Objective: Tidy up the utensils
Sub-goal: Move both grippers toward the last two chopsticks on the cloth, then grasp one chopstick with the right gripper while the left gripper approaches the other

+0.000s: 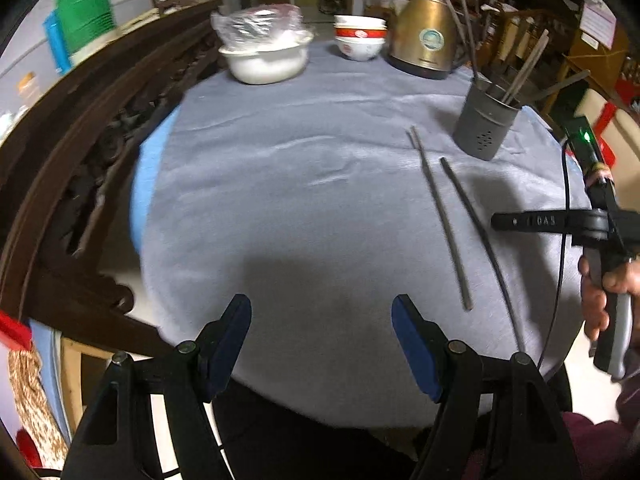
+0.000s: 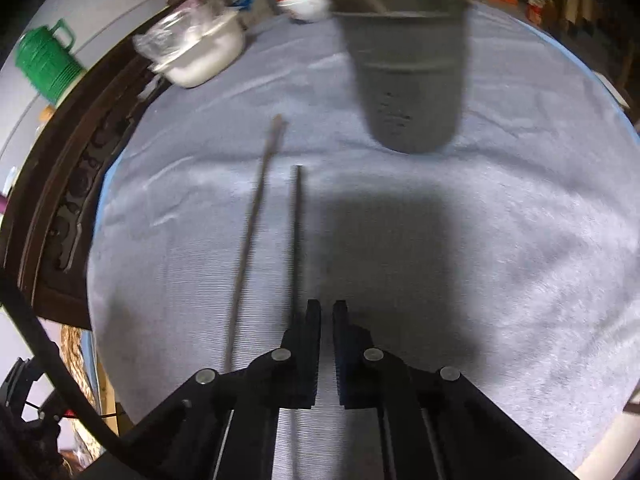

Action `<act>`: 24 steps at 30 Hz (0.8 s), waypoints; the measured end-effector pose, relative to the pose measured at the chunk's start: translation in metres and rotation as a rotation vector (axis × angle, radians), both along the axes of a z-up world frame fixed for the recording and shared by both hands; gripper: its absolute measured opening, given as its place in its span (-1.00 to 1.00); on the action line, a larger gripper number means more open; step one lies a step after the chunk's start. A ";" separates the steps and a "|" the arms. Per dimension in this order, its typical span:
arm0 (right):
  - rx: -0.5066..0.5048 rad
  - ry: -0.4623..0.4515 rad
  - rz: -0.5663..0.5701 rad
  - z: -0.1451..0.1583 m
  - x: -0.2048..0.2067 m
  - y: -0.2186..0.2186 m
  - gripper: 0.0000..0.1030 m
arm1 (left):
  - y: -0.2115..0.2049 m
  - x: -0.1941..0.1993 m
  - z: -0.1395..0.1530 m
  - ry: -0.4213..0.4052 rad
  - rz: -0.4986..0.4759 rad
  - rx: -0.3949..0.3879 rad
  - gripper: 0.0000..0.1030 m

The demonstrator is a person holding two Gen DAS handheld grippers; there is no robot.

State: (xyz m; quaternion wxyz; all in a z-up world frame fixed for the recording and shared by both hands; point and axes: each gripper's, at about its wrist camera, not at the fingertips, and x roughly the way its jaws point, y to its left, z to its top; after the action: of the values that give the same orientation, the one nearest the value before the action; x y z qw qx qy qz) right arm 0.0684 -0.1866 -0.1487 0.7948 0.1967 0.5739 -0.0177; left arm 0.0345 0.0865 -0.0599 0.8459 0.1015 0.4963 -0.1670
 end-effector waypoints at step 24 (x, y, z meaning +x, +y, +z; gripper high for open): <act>-0.009 -0.040 0.060 0.002 0.012 0.018 -0.83 | -0.019 0.035 -0.008 0.055 0.029 0.012 0.42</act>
State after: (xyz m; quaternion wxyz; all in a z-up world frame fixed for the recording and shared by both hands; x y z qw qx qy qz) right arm 0.0801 -0.1684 -0.1472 0.8072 0.1761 0.5633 0.0072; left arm 0.0698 0.0679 -0.0679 0.8335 0.0945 0.5219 -0.1545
